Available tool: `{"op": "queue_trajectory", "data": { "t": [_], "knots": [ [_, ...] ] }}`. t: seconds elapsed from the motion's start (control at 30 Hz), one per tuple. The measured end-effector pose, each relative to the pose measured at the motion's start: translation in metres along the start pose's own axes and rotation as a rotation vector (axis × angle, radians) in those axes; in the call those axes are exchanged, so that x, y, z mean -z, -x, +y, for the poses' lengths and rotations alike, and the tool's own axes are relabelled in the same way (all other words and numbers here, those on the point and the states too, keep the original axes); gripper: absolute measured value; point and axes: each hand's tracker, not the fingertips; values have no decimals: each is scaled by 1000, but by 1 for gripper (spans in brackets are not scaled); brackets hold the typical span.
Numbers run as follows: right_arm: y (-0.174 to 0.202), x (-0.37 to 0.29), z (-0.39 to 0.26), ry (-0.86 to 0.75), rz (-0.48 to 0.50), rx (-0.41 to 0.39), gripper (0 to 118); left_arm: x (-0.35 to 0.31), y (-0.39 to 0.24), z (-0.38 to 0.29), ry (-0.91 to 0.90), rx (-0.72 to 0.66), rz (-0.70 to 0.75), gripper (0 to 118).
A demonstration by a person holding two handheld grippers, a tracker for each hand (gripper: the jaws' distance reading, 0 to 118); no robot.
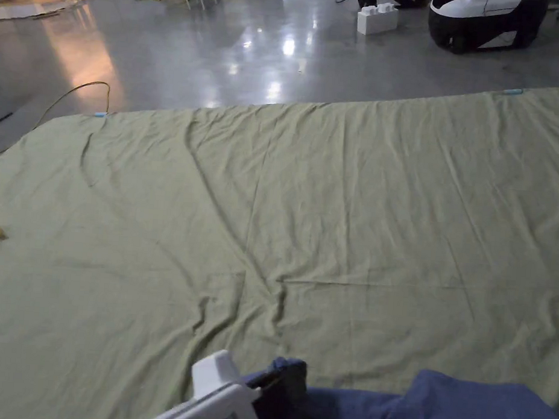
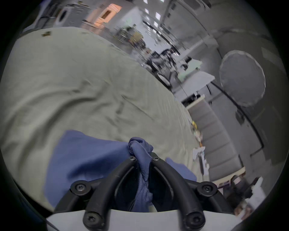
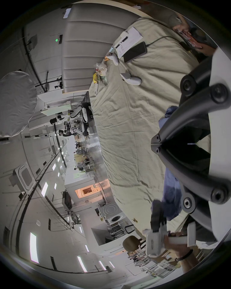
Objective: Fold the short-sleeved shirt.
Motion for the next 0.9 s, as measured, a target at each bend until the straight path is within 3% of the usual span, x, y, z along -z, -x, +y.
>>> {"op": "queue_trajectory", "data": {
  "t": [0.13,0.17,0.2,0.23,0.27,0.3,0.47,0.5,0.53,0.6,0.7,0.8,0.9],
  "knots": [
    [-5,-13,-2,7,-72,-51,0,42,-29,-24,59,107,36,12],
    [-8,-16,-3,9,-75,-47,0,48,-32,-26,67,113,72,18],
    [-18,-19,-10,13,-78,-36,0,53,-32,-25,84,117,71,31],
    [-23,-21,-14,18,-85,-30,0,53,-30,-24,104,107,60,53],
    [-26,-22,-16,24,-91,-24,0,49,-29,-21,124,78,33,69],
    [-28,-22,-18,28,-96,-18,0,40,-29,-17,116,55,-9,78],
    [-35,-23,-26,30,-94,31,0,-20,-11,11,-161,3,-35,81],
    [-36,-23,-26,30,-91,35,0,-28,-4,13,-197,-48,16,79],
    [-37,-23,-27,32,-90,35,0,-28,2,12,-209,-90,57,60],
    [-37,-22,-28,37,-88,37,0,-12,10,2,-121,-126,65,1],
    [-38,-24,-30,41,-86,41,0,21,6,-28,60,-166,-118,1],
    [-40,-26,-37,47,-88,35,0,57,-15,-61,213,-67,-92,1],
    [-40,-27,-36,49,-96,24,0,69,-25,-67,163,-38,0,0]
  ]
}}
